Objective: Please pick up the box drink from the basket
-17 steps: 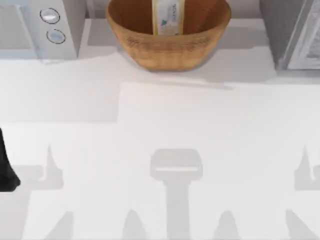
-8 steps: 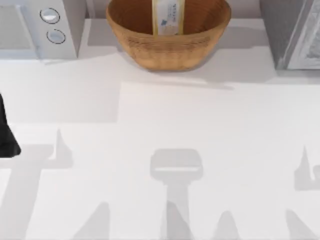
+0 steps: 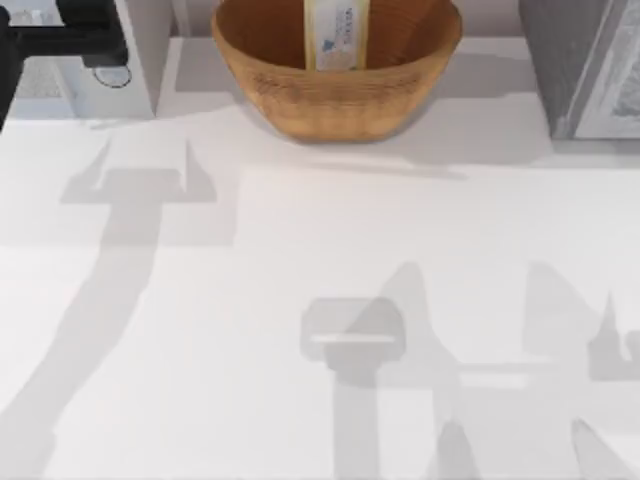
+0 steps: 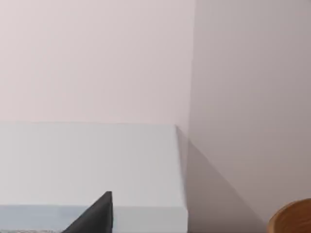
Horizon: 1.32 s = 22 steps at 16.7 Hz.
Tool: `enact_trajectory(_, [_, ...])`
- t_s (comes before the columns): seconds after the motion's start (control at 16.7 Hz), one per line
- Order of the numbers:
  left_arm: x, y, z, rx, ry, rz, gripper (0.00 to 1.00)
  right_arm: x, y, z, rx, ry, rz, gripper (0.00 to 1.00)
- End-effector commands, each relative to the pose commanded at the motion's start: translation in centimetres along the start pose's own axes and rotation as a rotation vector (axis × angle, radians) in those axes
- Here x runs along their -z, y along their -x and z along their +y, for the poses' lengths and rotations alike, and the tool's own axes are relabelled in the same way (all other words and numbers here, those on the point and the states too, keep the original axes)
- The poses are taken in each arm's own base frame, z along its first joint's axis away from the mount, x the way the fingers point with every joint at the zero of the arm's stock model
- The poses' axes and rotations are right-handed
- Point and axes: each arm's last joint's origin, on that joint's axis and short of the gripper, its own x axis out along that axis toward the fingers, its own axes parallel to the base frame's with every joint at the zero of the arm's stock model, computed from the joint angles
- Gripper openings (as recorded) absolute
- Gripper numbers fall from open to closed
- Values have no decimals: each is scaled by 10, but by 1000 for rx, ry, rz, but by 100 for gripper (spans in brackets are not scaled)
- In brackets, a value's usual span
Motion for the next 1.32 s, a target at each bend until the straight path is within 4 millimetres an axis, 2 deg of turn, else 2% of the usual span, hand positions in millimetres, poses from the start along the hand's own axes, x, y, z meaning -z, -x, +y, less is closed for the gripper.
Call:
enact_trajectory(0.12, [-1,-43,-28,-3,8,-8,100,0,0,0,0,0,0,100])
enact_trajectory(0.24, [10,-84,-61,-6,14,-13,100,0,0,0,0,0,0,100])
enact_trajectory(0.42, [45,-133,-113,-8,18,-14,100,0,0,0,0,0,0,100])
enact_trajectory(0.54, [78,-156,-146,-8,16,-9,100,0,0,0,0,0,0,100])
enact_trajectory(0.72, [128,-175,-186,-5,6,3,100,0,0,0,0,0,0,100])
enact_trajectory(0.9, [165,-181,-210,-2,-4,13,100,0,0,0,0,0,0,100])
enact_trajectory(1.08, [178,-181,-218,-1,-7,16,100,0,0,0,0,0,0,100])
enact_trajectory(1.26, [178,-181,-218,-1,-7,16,100,0,0,0,0,0,0,100])
enact_trajectory(1.32, [169,-182,-216,-4,5,1,100,0,0,0,0,0,0,100])
